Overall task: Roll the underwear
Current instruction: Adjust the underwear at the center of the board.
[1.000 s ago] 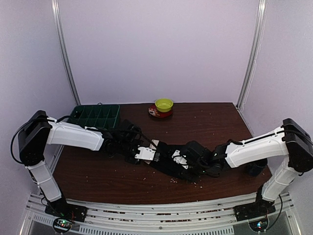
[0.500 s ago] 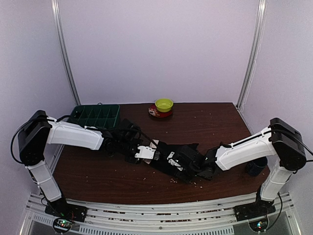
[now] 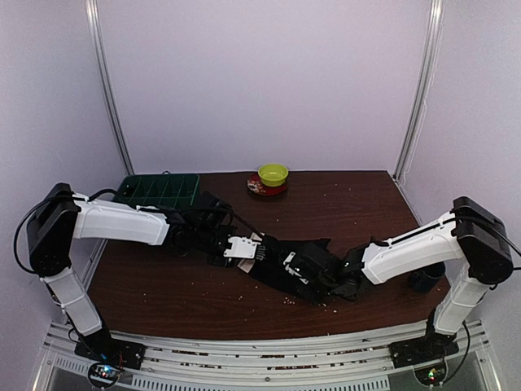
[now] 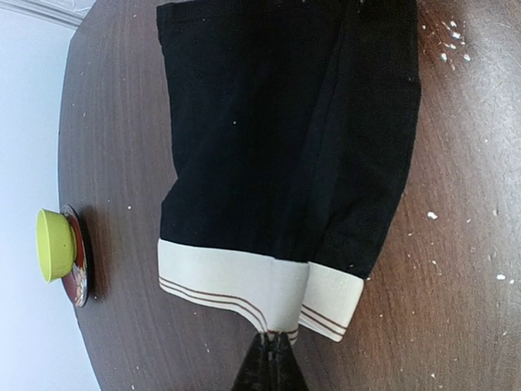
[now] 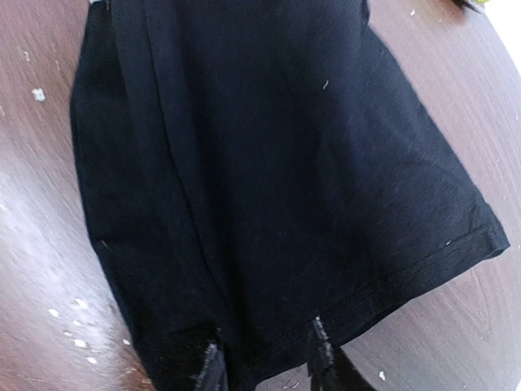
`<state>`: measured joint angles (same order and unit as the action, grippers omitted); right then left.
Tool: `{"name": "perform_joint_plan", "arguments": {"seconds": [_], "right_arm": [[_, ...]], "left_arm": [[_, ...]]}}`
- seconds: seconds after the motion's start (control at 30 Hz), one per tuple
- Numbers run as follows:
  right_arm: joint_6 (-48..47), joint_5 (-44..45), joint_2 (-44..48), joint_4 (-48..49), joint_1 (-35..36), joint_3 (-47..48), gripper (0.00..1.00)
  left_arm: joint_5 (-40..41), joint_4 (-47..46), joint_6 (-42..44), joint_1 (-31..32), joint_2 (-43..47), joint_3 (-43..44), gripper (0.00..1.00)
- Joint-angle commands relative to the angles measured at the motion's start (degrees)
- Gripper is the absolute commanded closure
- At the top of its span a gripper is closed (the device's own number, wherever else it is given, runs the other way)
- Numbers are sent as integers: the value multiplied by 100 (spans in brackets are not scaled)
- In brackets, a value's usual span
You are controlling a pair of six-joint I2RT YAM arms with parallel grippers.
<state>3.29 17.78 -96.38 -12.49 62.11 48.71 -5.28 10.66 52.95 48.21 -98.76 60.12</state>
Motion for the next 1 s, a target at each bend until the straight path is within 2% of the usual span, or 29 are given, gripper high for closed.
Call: {"name": "perform_joint_plan", "arguments": {"seconds": [0.0, 0.3, 0.57, 0.97], "right_arm": [[192, 361, -147, -329, 3, 103, 70], [114, 341, 378, -654, 144, 304, 100], [-44, 283, 155, -1144, 315, 785, 100], [-126, -266, -437, -1289, 452, 814, 100]], "left_arm": [[-77, -28, -92, -48, 114, 169, 100], [41, -118, -75, -115, 57, 195, 100], [102, -137, 12, -186, 16, 167, 100], [-39, 391, 258, -195, -255, 210, 100]]}}
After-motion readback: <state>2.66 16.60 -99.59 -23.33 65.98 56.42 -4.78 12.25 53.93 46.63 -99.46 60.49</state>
